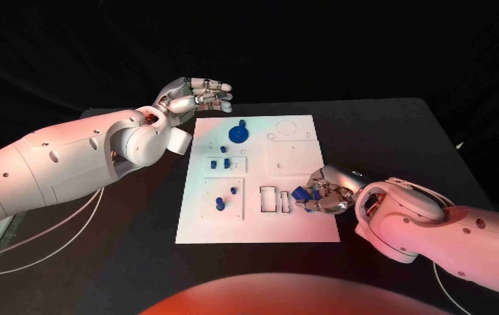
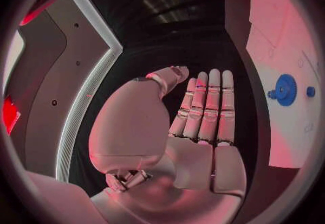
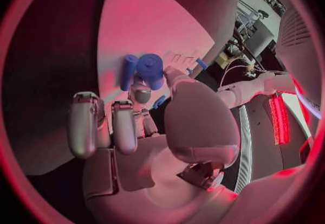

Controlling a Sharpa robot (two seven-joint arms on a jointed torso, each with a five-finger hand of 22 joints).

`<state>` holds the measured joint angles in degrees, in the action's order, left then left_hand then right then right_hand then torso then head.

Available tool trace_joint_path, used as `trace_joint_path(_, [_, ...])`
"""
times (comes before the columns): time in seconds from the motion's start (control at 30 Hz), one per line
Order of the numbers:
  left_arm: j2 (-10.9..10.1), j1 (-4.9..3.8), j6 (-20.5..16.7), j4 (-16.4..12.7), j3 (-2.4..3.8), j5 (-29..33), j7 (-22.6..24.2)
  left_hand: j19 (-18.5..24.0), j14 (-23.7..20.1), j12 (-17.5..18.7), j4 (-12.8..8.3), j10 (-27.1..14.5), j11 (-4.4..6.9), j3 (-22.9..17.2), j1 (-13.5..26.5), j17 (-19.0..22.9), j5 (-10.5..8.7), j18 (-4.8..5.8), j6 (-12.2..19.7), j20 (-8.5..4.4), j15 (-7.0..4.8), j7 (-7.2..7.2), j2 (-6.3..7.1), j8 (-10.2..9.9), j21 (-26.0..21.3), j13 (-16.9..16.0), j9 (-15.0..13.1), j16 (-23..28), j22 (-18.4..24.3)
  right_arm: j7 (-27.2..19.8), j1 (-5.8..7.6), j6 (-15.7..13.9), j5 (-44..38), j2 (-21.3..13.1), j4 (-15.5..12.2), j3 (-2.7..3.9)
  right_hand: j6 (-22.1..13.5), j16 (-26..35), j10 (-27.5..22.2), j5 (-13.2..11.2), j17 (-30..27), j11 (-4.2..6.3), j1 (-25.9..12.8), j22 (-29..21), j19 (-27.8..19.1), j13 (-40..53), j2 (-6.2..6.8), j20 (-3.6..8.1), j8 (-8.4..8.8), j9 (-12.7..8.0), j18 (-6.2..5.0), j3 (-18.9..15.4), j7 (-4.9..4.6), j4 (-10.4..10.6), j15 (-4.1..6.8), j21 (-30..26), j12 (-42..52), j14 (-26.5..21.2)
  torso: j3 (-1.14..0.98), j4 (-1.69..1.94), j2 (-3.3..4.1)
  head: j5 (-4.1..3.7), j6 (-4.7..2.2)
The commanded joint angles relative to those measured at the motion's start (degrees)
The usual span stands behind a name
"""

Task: Assemble the parts on the task board

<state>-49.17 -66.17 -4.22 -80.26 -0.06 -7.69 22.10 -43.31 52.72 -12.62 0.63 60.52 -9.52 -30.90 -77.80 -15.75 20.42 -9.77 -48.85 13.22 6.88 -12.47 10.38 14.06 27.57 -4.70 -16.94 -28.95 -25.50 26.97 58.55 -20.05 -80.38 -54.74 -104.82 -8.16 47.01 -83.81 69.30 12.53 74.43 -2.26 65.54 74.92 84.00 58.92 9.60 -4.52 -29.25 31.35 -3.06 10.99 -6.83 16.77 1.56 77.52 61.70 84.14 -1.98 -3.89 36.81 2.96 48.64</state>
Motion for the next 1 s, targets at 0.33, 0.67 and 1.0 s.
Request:
trace_joint_path(0.33, [-0.13, -0.04, 1.33, -0.27, 0.04, 0.75, -0.01, 0.26, -0.40, -0.15, -0.19, -0.33, -0.05, -0.06, 0.51, -0.08, 0.28, -0.19, 0.42, 0.31, 0.20, -0.85, 0.02, -0.02, -0.15, -0.06, 0.06, 0.30, 0.06, 2.01, -0.94, 2.94, -3.17, 1.65, 1.38, -0.12, 0.35, -0.29, 1.05, 0.48, 0.58, 0.37, 2.03, 11.89, 1.64, 1.65, -0.92, 0.41, -0.99, 0.45, 0.64, -0.91, 0.49, -0.32, 0.51, 0.19, 1.12, 2.96, 0.07, -0.11, -0.04, 0.14, 0.30])
trace_joint_path(0.67, [-0.21, -0.04, 1.31, -0.26, 0.04, 0.69, -0.03, 0.25, -0.42, -0.18, -0.14, -0.37, -0.05, -0.06, 0.62, -0.13, 0.29, -0.20, 0.44, 0.33, 0.20, -0.86, 0.00, 0.00, -0.23, -0.07, 0.08, 0.30, 0.09, 1.05, -1.08, -4.49, -2.74, 1.17, -0.13, -0.10, 2.63, -0.82, 3.98, 1.79, 1.73, 1.27, 5.36, 12.43, 2.41, 5.35, -3.32, 0.99, -2.59, 1.39, 1.03, 0.34, 1.50, -0.20, 1.23, 2.26, 4.40, 3.25, 0.10, -0.08, -0.10, 0.08, 0.19])
trace_joint_path(1.0, [-0.18, -0.04, 1.35, -0.13, 0.04, 0.68, -0.05, 0.25, -0.42, -0.18, -0.14, -0.37, -0.05, -0.06, 0.62, -0.13, 0.29, -0.20, 0.44, 0.33, 0.20, -0.86, 0.00, 0.00, -0.23, -0.07, 0.08, 0.30, 0.09, -2.05, 0.90, -11.56, 1.72, 1.31, -3.48, 0.16, 3.99, -1.35, 6.39, 5.07, 2.88, 1.82, 4.10, 12.83, 2.97, 8.37, -4.39, 1.50, -2.81, 1.61, 1.34, 1.05, 2.10, 0.03, 1.73, 3.87, 7.01, 3.51, 0.02, -0.26, -0.15, 0.17, -0.01])
